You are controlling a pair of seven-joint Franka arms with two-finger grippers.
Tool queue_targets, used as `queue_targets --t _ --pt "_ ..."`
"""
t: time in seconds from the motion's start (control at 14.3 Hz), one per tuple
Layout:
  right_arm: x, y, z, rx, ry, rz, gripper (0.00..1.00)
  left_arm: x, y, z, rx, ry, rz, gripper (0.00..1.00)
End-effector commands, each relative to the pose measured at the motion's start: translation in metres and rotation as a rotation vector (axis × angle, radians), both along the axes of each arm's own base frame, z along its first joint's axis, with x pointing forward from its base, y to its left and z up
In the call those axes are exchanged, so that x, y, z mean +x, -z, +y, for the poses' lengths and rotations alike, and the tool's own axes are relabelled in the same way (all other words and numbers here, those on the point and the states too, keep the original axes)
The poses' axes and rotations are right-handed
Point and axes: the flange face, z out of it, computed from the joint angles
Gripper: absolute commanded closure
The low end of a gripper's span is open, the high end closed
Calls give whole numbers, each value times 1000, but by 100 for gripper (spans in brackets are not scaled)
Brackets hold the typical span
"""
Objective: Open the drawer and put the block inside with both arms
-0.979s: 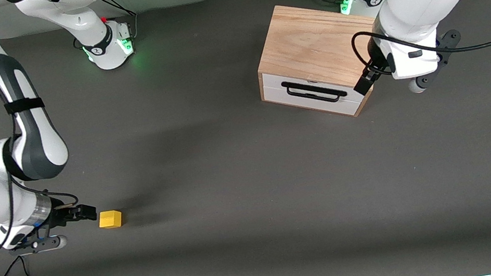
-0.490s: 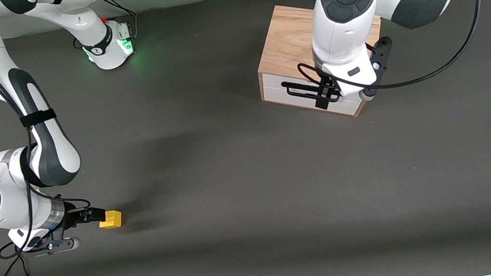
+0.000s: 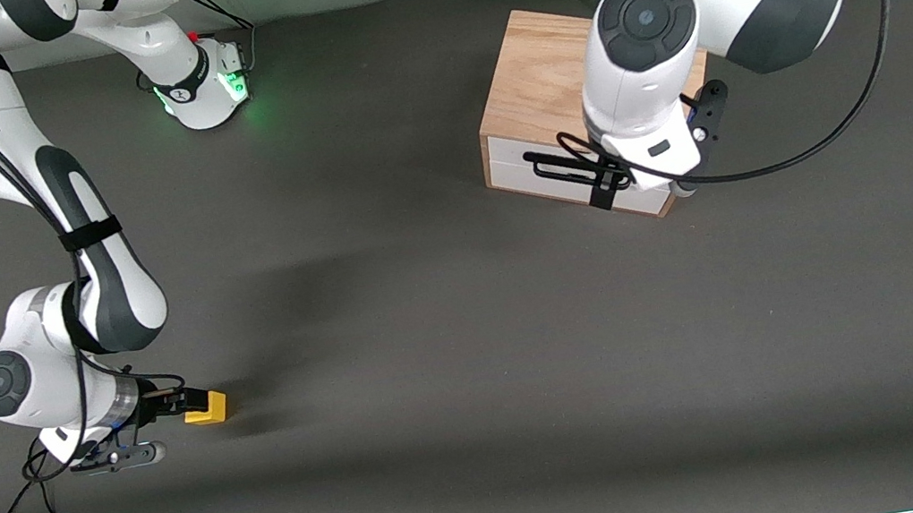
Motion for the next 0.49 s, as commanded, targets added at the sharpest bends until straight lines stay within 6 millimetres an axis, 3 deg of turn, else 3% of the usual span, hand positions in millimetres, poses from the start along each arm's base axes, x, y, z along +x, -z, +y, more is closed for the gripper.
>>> queue_targets --t 0.0,0.28,0.42 --pt "-5 12 5 3 8 -1 0 0 24 -9 9 -17 40 0" --pt "-13 35 4 0 9 -31 0 17 59 -19 -15 -95 10 0" --pt "-11 44 3 -2 12 -47 0 14 86 -31 -4 -83 28 0"
